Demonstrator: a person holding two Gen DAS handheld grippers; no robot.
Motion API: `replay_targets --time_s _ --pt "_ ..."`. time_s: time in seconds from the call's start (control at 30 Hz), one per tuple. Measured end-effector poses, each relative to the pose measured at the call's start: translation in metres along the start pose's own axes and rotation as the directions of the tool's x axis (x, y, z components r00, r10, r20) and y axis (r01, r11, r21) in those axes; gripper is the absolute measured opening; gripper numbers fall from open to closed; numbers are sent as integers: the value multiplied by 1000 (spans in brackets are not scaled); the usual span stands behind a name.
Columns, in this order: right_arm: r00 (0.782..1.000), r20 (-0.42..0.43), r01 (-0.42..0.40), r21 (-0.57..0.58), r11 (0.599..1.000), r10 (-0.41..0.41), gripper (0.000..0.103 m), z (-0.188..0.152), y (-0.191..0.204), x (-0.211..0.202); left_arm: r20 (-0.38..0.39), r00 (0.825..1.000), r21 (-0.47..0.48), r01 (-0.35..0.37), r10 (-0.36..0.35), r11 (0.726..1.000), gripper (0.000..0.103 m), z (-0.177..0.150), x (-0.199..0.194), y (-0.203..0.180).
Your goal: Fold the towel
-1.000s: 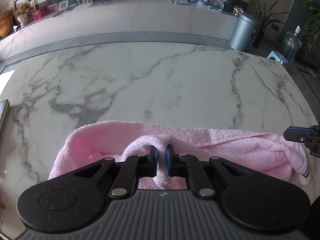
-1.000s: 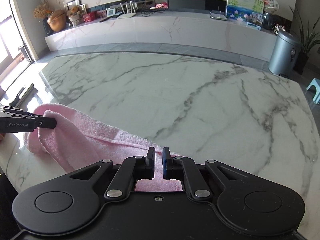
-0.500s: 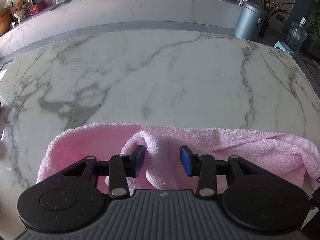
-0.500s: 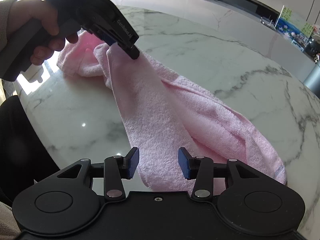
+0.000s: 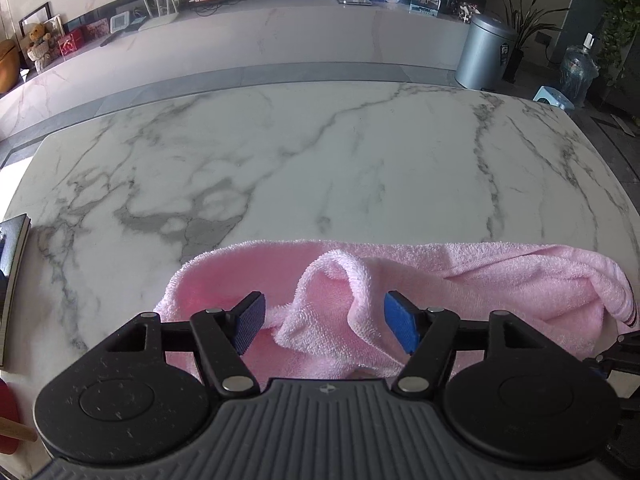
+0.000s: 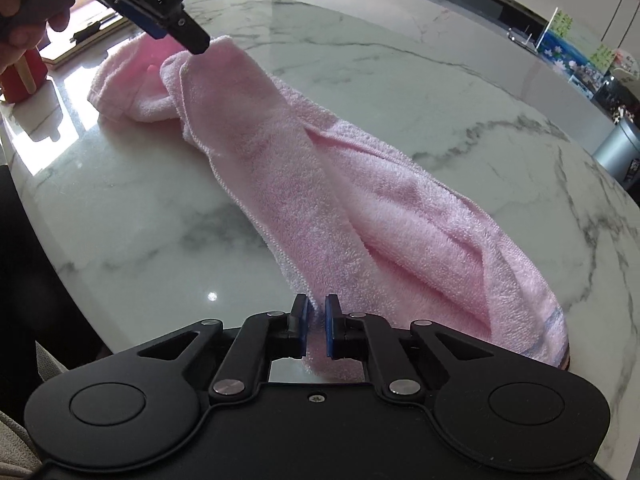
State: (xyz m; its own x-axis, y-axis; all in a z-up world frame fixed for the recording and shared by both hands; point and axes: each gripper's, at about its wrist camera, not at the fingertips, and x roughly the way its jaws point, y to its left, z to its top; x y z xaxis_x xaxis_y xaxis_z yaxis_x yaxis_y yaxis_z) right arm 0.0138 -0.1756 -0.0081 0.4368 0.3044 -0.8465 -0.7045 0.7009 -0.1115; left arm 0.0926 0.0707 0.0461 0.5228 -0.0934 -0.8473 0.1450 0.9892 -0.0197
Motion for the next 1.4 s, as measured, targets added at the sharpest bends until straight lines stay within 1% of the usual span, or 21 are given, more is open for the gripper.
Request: replay_targets --time_s 0.17,0.33,0.4,0.53,0.6,0.67,0.83,0.9,0.93,0.97,1.0,1.07,1.1,1.17,1.23,1.3,1.4 --pt "996 54 65 45 997 -67 5 18 -27 -17 -19 1000 76 -19 20 997 65 -15 1 -5" --pt "984 91 144 92 985 -152 5 39 -55 -27 -1 1000 152 -14 14 988 65 -21 1 -25" --pt "981 95 159 114 981 -170 5 45 -65 -28 8 1000 175 -13 11 984 65 -21 3 -36" --pt "979 96 168 122 978 -180 5 49 -72 -27 -13 1000 154 24 -22 988 65 -17 16 -57" --pt "980 96 164 127 978 -177 5 48 -73 -26 -30 999 144 27 -23 989 65 -17 23 -65" --pt "980 100 157 134 978 -171 5 48 -74 -25 -48 999 115 8 -3 993 65 -17 33 -74" --pt "982 111 136 145 980 -153 5 46 -76 -24 -83 995 103 -54 63 993 63 -20 45 -79" --pt "982 115 129 154 980 -147 5 44 -79 -23 -97 991 99 -79 89 992 58 -21 50 -80" --pt "983 116 126 158 979 -145 5 42 -81 -22 -104 989 97 -91 101 991 50 -21 52 -81" --pt "983 117 123 163 979 -143 5 41 -82 -22 -111 987 95 -104 114 990 45 -22 55 -82" --pt "983 117 122 164 979 -142 5 40 -83 -21 -118 985 94 -116 127 989 43 -22 57 -83" --pt "984 114 117 169 979 -138 5 37 -86 -20 -124 982 103 -129 142 986 27 -22 57 -81" --pt "984 113 117 170 978 -137 5 36 -87 -19 -125 981 106 -137 149 985 23 -22 57 -79" --pt "985 109 117 172 978 -137 5 34 -90 -17 -126 982 89 -132 143 987 13 -21 54 -72" --pt "985 106 117 172 978 -137 5 32 -92 -16 -124 983 72 -126 134 989 9 -20 50 -65" --pt "986 96 122 169 978 -139 5 31 -93 -15 -106 984 62 -136 142 989 7 -19 43 -60" --pt "985 79 140 165 976 -155 6 28 -93 -10 -84 982 56 -162 167 985 7 -16 35 -53"
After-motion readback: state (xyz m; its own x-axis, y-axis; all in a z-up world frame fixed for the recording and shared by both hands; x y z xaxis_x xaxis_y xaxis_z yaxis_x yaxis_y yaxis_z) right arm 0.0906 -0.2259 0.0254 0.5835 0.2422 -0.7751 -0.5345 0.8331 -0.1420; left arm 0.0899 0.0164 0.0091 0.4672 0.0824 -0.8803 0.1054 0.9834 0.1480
